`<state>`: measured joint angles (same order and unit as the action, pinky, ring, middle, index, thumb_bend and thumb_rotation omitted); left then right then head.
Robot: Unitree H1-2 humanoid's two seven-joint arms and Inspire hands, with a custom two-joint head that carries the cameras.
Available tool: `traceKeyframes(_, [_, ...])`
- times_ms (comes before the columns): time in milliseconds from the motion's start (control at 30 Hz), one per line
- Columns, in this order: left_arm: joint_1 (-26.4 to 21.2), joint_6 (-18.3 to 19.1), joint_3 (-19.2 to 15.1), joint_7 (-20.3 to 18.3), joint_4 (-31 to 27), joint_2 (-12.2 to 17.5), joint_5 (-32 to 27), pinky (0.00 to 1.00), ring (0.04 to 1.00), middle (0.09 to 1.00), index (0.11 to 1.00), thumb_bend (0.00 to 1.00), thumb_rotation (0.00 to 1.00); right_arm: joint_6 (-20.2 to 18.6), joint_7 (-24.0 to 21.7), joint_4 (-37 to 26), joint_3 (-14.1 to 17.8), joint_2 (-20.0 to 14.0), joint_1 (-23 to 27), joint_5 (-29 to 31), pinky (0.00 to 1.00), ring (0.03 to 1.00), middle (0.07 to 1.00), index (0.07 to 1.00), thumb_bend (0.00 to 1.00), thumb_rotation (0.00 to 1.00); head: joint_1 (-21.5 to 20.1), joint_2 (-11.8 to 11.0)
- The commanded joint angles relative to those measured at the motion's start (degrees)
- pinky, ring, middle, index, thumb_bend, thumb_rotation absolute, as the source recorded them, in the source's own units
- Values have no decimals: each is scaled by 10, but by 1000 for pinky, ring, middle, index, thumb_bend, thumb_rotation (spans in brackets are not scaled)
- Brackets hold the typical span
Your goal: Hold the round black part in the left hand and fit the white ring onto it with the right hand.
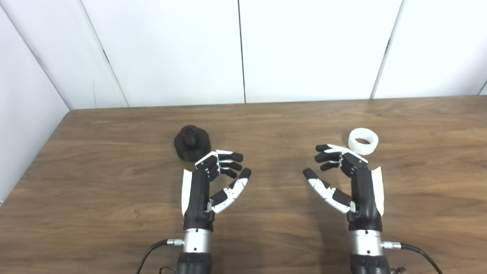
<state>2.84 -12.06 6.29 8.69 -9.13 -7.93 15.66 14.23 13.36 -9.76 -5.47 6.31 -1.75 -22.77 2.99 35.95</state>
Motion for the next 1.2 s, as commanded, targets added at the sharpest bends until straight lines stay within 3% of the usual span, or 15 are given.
traceKeyframes(0, [-15, -11, 5, -2, -26, -3, 0, 438, 531, 610, 497, 496, 74, 4, -6, -23, -4, 0, 7, 0, 491, 592, 661, 498, 499, 146, 1, 1])
traceKeyframes(500, [-13, -6, 4, -6, -29, -2, -4, 438, 532, 606, 497, 496, 73, 9, -8, -21, -5, 1, 6, -7, 483, 586, 657, 497, 499, 145, 1, 2])
traceKeyframes(600, [-13, -6, 6, -6, -30, -4, -1, 439, 531, 603, 497, 496, 72, 10, -8, -22, -4, -2, 5, -9, 478, 579, 654, 497, 499, 146, 22, 0])
traceKeyframes(867, [-12, -9, 22, 6, -11, -22, 18, 456, 547, 607, 497, 496, 71, 24, -14, -12, 12, -33, 1, 16, 478, 574, 655, 498, 499, 146, 126, -17])
traceKeyframes(1167, [-16, -13, 31, 27, 11, -38, 41, 442, 538, 600, 496, 497, 73, 42, -18, 9, 27, -54, 5, 47, 467, 555, 645, 499, 501, 154, 157, -22])
